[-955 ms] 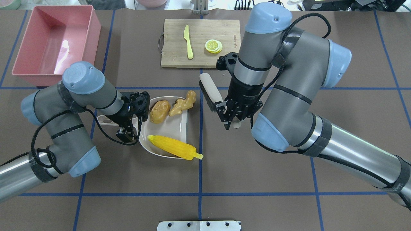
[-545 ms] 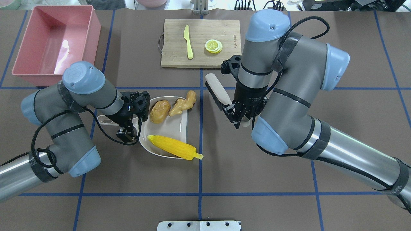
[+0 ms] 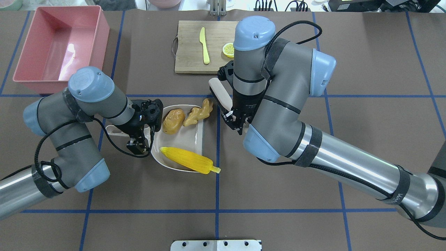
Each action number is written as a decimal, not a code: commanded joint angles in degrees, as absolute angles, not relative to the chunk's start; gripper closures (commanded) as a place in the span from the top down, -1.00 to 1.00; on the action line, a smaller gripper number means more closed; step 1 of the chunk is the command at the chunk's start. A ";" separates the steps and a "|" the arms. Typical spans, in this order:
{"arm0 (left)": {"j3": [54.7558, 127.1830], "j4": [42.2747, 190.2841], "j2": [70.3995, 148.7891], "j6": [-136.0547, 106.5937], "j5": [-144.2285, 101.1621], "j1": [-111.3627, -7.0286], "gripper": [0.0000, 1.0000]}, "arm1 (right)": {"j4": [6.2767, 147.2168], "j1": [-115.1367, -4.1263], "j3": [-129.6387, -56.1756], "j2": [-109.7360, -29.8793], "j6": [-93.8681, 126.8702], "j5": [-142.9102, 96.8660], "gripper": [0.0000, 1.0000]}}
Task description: Sweep and dump trash into bin
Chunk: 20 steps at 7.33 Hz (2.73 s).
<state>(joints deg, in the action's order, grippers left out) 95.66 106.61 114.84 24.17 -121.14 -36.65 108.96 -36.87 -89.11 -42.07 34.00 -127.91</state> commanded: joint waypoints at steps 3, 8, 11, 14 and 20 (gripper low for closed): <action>95.71 106.61 114.79 24.17 -121.11 -36.65 0.96 | 103.48 -34.56 -86.05 -41.14 40.81 -127.88 -1.00; 95.80 106.61 114.70 24.17 -121.11 -36.65 0.96 | 101.34 -30.67 -87.36 -39.73 50.08 -128.50 -1.00; 95.80 106.61 114.70 24.17 -121.11 -36.65 0.96 | 103.43 -34.51 -90.95 -41.82 48.27 -132.60 -1.00; 95.80 106.61 115.13 24.08 -121.29 -36.65 0.96 | 122.58 -37.35 -103.32 -46.20 42.17 -133.33 -1.00; 95.19 107.05 115.05 24.17 -121.20 -36.65 0.96 | 110.84 -29.71 -100.56 -51.60 69.05 -138.13 -1.00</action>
<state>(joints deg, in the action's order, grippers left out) 95.40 107.10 115.21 24.27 -121.26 -36.61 114.04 -30.28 -102.54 -51.66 64.58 -135.00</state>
